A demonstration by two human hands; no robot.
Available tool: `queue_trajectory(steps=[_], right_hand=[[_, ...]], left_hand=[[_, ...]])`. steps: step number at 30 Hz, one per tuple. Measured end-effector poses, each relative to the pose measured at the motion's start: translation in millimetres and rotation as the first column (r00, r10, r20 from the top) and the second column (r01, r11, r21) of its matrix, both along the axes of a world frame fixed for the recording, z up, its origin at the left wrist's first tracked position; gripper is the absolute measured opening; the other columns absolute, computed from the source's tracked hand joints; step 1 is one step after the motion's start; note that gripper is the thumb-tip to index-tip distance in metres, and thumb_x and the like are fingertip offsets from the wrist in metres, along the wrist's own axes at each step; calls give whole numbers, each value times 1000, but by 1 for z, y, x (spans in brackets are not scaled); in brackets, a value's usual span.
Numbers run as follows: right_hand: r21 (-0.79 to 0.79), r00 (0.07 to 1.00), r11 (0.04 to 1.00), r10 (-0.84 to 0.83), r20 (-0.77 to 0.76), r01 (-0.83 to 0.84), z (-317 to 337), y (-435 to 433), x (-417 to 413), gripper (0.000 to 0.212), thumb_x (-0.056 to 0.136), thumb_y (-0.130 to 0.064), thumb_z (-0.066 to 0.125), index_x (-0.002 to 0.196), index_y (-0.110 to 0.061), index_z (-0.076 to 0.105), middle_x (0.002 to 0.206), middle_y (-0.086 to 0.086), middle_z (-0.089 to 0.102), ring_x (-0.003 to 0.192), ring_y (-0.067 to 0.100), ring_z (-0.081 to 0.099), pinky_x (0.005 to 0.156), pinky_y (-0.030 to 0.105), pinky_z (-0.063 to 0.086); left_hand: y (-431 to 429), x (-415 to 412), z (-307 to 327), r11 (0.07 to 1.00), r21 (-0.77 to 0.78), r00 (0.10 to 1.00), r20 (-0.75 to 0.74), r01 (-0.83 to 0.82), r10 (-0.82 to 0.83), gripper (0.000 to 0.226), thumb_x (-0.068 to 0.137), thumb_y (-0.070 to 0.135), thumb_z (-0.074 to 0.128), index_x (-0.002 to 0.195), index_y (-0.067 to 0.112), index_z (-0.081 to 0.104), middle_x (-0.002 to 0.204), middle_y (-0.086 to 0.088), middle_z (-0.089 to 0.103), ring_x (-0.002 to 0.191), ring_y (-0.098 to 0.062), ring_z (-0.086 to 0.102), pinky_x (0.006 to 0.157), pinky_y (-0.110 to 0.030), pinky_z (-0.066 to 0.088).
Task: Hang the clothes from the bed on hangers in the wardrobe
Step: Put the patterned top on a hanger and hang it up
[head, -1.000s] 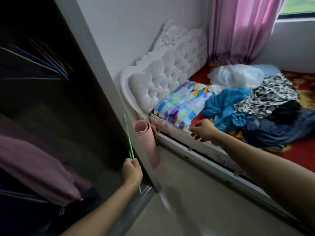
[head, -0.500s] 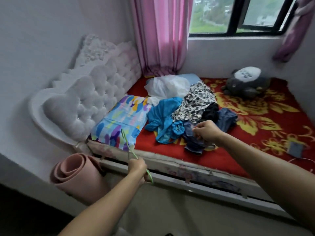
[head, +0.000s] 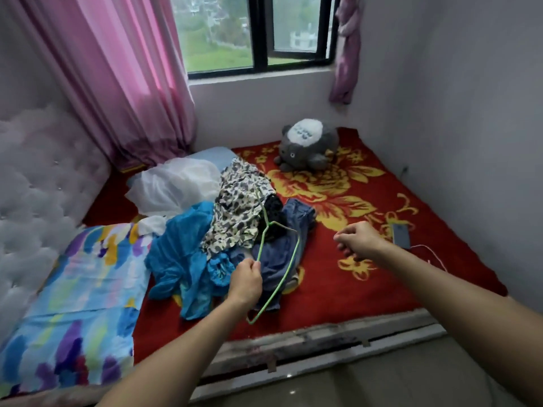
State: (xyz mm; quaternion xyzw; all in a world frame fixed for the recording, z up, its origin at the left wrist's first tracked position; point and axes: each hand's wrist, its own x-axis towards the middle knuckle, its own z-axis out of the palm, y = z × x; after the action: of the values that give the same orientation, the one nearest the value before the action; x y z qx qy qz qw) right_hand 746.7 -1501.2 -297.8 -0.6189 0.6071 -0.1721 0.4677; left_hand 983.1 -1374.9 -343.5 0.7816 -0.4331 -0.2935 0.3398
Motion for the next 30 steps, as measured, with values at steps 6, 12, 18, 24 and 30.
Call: queue_trajectory(steps=[6, 12, 18, 24, 30], right_hand=[[65, 993, 991, -118, 10, 117, -34, -96, -40, 10, 93, -15, 62, 91, -5, 65, 74, 10, 65, 52, 15, 54, 42, 21, 37], [211, 991, 968, -133, -13, 132, -110, -218, -56, 9, 93, -11, 61, 89, -4, 65, 70, 9, 63, 46, 14, 52, 41, 21, 36], [356, 983, 916, -168, -75, 183, -185, -322, -81, 10, 94, -11, 59, 90, -4, 63, 71, 11, 62, 48, 17, 53, 46, 26, 38], [339, 967, 908, -202, -157, 245, -286, -370, -107, 10, 93, -10, 60, 84, -9, 65, 66, 9, 60, 50, 18, 53, 34, 19, 36], [291, 921, 898, -237, -309, 328, -418, -362, -128, 19, 87, -21, 66, 68, -24, 64, 65, 9, 68, 63, 31, 69, 52, 37, 53]], left_hand=[[-110, -28, -31, 996, 10, 996, -9, 91, -91, 30, 99, 19, 42, 72, 7, 46, 66, -6, 49, 64, -19, 45, 60, -34, 32], [-233, -62, -90, 994, 70, 996, -29, 89, -88, 33, 98, 16, 45, 66, 11, 45, 60, 0, 47, 56, -9, 41, 56, -31, 23], [-345, -109, -155, 988, 137, 979, -200, 70, -42, 30, 97, 15, 45, 68, 13, 55, 55, 4, 49, 49, -9, 43, 52, -29, 33], [-409, -151, -258, 970, 233, 942, -335, 73, 10, 31, 98, 18, 42, 70, 19, 55, 52, 0, 47, 42, -11, 37, 48, -30, 32], [-398, -173, -384, 861, 473, 957, -287, 189, -53, 25, 96, 28, 45, 83, 18, 63, 77, -14, 67, 78, -32, 62, 65, -32, 43]])
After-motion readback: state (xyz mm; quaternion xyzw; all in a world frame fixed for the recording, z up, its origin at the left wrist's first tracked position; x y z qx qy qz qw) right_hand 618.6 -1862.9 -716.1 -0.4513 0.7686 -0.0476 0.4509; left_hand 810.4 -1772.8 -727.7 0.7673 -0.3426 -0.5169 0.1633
